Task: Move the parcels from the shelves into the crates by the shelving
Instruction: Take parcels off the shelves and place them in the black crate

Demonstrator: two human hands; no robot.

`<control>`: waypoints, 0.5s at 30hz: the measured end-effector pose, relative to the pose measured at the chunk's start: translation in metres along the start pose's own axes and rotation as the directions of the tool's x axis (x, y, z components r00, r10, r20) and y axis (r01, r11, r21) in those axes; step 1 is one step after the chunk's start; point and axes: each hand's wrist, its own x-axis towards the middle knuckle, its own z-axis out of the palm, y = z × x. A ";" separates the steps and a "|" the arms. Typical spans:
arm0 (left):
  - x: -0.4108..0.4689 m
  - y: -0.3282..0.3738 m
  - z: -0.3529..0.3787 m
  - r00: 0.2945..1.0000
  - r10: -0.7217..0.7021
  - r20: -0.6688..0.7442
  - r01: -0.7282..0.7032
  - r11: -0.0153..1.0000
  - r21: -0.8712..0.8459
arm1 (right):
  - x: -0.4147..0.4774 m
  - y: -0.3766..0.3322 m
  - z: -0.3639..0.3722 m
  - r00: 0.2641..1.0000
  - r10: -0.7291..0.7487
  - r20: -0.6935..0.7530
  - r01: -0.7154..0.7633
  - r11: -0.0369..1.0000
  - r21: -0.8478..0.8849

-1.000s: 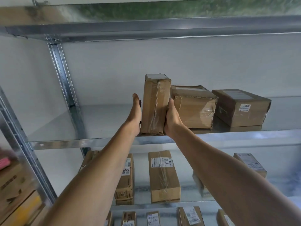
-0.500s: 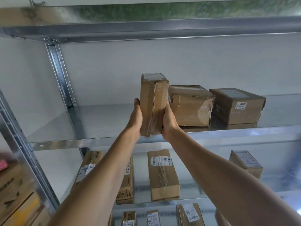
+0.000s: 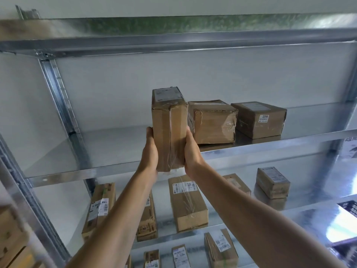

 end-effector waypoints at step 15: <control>-0.062 0.005 0.009 0.992 0.080 0.094 -0.072 0.994 -0.083 | -0.061 -0.010 -0.013 0.989 -0.140 -0.055 0.137 0.989 -0.046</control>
